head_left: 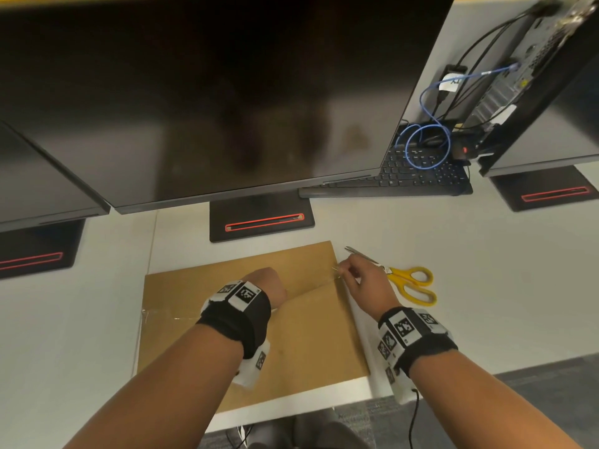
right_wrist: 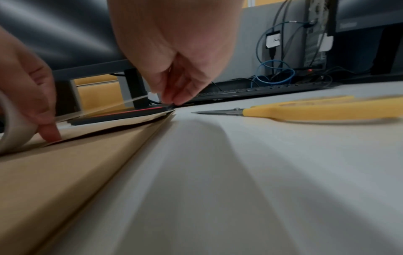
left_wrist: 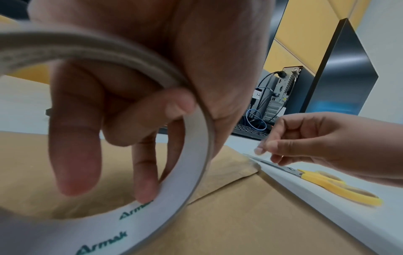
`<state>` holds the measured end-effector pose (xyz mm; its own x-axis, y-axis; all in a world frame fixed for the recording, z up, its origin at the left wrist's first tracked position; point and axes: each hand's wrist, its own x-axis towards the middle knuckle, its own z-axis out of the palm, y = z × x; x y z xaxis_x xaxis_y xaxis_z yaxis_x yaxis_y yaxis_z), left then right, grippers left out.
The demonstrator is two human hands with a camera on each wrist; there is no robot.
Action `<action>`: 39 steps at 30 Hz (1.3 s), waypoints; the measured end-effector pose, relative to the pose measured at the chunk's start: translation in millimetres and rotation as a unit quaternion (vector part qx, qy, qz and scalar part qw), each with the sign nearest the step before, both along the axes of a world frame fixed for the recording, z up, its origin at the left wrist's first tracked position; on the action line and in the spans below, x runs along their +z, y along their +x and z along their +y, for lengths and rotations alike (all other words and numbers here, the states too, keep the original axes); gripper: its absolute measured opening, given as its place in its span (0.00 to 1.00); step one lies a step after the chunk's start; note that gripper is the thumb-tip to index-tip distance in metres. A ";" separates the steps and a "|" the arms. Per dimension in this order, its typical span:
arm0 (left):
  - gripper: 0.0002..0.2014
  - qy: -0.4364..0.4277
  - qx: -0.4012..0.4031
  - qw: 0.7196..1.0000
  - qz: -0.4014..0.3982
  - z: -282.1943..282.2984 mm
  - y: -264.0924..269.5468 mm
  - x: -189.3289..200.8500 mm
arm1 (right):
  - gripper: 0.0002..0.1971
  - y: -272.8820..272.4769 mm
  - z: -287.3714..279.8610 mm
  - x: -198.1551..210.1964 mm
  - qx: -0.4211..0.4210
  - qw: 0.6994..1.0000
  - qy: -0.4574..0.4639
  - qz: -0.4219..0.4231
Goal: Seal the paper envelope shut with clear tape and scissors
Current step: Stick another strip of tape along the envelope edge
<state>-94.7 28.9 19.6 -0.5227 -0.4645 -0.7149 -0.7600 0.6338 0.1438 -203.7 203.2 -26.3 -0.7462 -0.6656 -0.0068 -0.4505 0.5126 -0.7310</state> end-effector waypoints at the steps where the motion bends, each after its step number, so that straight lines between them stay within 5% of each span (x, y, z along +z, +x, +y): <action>1: 0.10 -0.001 -0.005 1.000 0.000 0.9 0.1 0.3 | 0.05 -0.9 0.2 0.1 -0.014 0.999 0.026 -0.026; 11: 0.10 -0.002 0.000 1.000 0.007 -0.3 4.2 -2.6 | 0.06 -3.2 -6.8 -3.7 -0.082 0.990 0.079 -0.088; 17: 0.13 0.014 -0.006 1.000 0.004 -1.8 6.1 -0.7 | 0.11 1.7 -4.5 -7.2 -0.050 0.997 -0.018 -0.056; 23: 0.13 0.011 0.000 1.000 0.005 -1.5 4.9 -2.5 | 0.03 4.0 -5.4 -10.8 -0.045 0.996 -0.075 -0.030; 30: 0.14 0.012 -0.006 1.000 0.015 -2.3 6.5 -0.8 | 0.03 -1.2 -9.6 -14.0 -0.077 0.990 0.036 -0.115; 39: 0.13 0.007 -0.006 1.000 0.009 -1.9 7.7 -0.2 | 0.06 5.2 -22.6 -6.8 -0.085 0.989 0.101 -0.062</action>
<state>-87.0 27.0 19.3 -0.5410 -0.4475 -0.7120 -0.7496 0.6405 0.1670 -198.5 180.5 -33.0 -0.8324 -0.5058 -0.2264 -0.2575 0.7149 -0.6501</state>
